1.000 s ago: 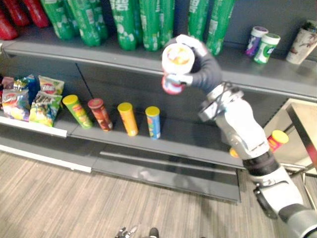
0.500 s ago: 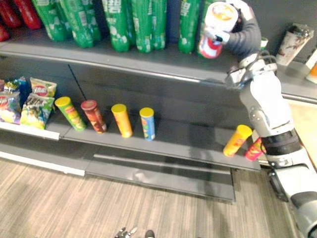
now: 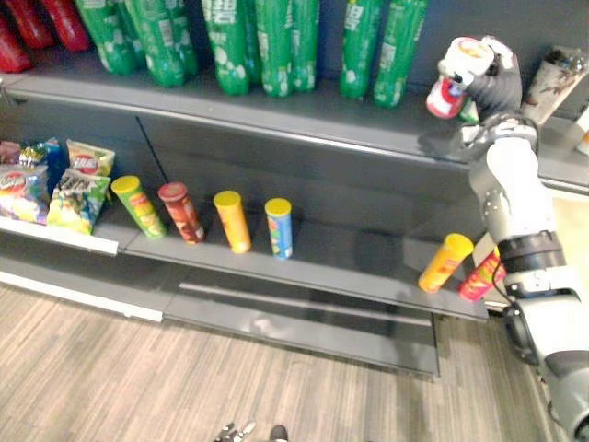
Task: Put the gum and the chips on the shelf.
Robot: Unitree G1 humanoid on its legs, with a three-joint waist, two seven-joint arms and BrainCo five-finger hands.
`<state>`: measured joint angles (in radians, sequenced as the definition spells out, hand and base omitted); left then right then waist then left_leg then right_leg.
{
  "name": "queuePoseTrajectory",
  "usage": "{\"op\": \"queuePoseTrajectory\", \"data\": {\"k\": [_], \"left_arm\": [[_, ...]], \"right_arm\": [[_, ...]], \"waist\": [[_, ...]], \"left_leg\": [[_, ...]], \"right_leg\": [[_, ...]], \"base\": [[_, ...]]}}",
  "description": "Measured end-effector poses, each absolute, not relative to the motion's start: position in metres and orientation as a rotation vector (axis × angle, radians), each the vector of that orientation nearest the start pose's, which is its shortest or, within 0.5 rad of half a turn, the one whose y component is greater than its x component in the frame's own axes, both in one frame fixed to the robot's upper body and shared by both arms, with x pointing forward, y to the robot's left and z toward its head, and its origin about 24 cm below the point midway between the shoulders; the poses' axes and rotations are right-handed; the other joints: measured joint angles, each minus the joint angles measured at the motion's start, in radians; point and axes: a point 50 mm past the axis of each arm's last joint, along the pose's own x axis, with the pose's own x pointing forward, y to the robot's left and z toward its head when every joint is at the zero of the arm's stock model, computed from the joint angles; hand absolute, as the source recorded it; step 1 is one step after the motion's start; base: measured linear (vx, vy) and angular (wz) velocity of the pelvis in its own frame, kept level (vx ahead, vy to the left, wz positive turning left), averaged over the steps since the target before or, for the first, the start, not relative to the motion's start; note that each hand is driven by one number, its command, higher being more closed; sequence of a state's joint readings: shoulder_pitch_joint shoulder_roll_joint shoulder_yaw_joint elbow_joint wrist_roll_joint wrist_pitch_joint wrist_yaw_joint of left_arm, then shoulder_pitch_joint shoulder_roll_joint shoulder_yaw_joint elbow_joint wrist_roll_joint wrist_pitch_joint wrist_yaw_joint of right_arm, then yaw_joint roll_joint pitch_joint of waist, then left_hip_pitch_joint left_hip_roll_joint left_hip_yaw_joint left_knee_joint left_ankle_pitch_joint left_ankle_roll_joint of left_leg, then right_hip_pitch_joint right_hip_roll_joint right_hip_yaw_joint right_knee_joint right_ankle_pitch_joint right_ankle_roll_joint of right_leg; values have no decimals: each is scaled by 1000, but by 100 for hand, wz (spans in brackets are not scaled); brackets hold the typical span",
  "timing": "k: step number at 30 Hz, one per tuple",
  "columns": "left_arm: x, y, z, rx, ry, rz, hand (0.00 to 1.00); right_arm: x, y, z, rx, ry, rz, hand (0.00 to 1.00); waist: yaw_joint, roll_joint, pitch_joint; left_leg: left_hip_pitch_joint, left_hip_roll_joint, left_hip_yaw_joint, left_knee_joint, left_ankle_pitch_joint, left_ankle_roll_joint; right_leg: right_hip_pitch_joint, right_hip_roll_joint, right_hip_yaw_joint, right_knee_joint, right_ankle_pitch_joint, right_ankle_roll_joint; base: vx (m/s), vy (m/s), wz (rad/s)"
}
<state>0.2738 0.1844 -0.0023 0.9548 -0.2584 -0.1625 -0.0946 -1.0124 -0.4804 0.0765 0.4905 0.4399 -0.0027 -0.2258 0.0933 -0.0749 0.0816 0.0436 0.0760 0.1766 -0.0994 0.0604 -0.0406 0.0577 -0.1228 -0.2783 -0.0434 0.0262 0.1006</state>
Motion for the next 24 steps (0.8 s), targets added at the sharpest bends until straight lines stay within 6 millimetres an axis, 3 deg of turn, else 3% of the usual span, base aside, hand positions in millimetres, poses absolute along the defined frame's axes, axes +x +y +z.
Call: {"op": "queuePoseTrajectory", "data": {"k": [8, 13, 24], "left_arm": [[50, 219, -155, -111, 1024, 201, 0], [51, 215, -154, -126, 1017, 186, 0], [54, 213, -153, -129, 1004, 170, 0]], "right_arm": [[390, -220, 269, 33, -457, -222, 100], [393, -225, 258, 29, -407, -234, 100], [388, -230, 256, 19, -457, -175, 100]], "waist": [[0, 19, 12], [-1, 37, 30], [2, 43, 50]], "left_leg": [[-5, -15, -16, 4, 4, 0], [-5, -20, -17, 4, 4, 0], [13, -20, 5, 4, -6, -2]], "right_leg": [[1, -6, -15, -8, 7, 2], [1, -12, -15, -8, 8, 5], [5, -18, 5, 1, 7, 6]], "base": [[5, 1, 5], [0, 0, 0], [-1, 2, -5]]}}
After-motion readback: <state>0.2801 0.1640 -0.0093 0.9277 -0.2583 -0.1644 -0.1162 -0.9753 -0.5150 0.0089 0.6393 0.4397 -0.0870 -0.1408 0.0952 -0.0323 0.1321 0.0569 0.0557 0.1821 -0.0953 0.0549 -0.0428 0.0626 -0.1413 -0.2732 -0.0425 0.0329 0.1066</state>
